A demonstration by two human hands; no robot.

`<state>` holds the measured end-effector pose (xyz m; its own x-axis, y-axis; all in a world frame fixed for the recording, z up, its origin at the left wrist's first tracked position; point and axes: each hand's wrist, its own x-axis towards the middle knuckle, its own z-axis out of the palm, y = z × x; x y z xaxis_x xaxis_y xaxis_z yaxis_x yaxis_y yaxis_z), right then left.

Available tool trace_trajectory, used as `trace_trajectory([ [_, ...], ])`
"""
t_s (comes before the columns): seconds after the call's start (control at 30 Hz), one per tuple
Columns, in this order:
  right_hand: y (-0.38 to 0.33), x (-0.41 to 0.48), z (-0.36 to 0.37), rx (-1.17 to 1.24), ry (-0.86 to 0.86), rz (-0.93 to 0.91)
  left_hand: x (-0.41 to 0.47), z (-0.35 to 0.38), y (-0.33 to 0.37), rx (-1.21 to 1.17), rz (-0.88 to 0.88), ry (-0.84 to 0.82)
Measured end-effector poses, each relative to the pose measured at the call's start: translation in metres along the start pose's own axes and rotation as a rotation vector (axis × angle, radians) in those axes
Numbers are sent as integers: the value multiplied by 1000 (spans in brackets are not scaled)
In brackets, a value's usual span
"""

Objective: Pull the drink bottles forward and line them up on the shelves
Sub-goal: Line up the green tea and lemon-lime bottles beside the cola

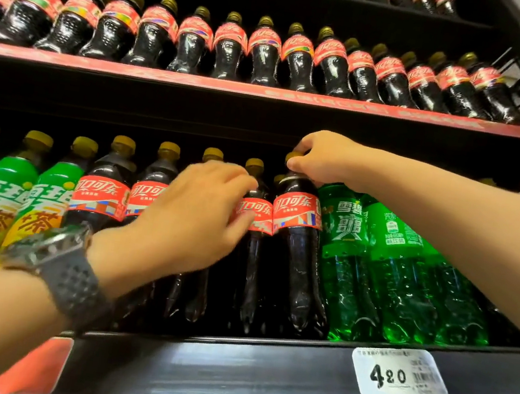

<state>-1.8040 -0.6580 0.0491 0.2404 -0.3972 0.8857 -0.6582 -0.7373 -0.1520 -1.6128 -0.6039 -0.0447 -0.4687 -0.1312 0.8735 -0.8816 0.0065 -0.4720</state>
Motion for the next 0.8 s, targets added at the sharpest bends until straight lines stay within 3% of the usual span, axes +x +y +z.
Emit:
trace_trajectory([
  [0.23, 1, -4, -3, 16, -43, -28, 70, 14, 5, 162, -296, -142],
  [0.4, 2, -1, -1, -75, 14, -44, 79, 30, 3, 214, -313, -140],
  [0.57, -1, 6, 2, 84, 13, -6, 81, 33, -6, 146, -350, -171],
  [0.8, -2, 8, 4, -39, 109, 16, 85, 33, -13, 86, -343, -151],
])
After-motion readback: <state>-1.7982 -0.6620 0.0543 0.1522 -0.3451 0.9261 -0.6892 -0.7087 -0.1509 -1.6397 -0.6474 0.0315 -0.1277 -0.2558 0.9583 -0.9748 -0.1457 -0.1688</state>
